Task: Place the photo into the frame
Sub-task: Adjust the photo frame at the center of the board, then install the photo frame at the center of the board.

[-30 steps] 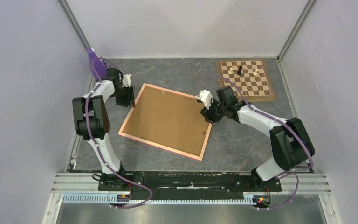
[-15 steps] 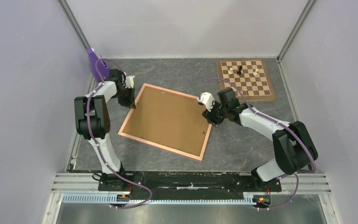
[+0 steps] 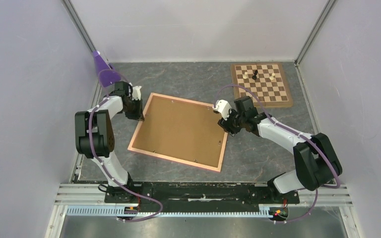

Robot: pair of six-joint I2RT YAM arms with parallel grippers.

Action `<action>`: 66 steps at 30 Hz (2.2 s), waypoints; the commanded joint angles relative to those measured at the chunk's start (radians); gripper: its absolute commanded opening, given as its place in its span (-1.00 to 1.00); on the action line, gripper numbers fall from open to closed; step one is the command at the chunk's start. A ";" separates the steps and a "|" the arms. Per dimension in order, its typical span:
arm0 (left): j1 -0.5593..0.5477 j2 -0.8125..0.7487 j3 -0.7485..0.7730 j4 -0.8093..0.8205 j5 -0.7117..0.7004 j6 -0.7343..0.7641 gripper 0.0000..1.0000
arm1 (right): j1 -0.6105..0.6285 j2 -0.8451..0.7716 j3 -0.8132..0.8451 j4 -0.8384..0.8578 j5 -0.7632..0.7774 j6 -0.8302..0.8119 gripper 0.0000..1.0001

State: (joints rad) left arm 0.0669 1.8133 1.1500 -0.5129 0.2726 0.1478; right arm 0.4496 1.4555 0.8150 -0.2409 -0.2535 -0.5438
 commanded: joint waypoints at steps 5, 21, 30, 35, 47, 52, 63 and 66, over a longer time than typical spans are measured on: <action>0.001 -0.092 -0.128 -0.092 0.075 -0.076 -0.95 | -0.032 -0.027 -0.019 0.025 0.009 0.012 0.06; -0.041 -0.218 -0.197 -0.099 0.124 -0.029 -0.95 | -0.068 -0.001 0.035 -0.074 -0.063 0.087 0.16; -0.055 -0.194 -0.195 -0.071 0.095 -0.047 -0.95 | -0.068 -0.017 -0.042 -0.082 -0.091 0.101 0.30; -0.055 -0.199 -0.188 -0.060 0.074 -0.059 -0.95 | -0.068 -0.013 -0.076 -0.097 -0.113 0.101 0.35; -0.089 -0.198 -0.198 -0.022 0.034 -0.077 -0.95 | -0.067 0.014 -0.104 -0.104 -0.212 0.128 0.48; -0.089 -0.208 -0.208 -0.021 0.030 -0.070 -0.95 | -0.079 0.059 -0.090 -0.092 -0.164 0.151 0.31; -0.088 -0.225 -0.214 -0.031 0.012 -0.054 -0.95 | -0.153 0.088 -0.074 -0.075 -0.122 0.191 -0.08; -0.088 -0.234 -0.208 -0.053 -0.006 -0.041 -0.95 | -0.154 0.113 -0.044 -0.075 -0.149 0.192 -0.27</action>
State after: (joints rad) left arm -0.0090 1.6222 0.9417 -0.5804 0.2634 0.0940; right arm 0.2947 1.5181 0.7490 -0.3008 -0.3882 -0.3099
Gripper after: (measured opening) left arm 0.242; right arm 0.437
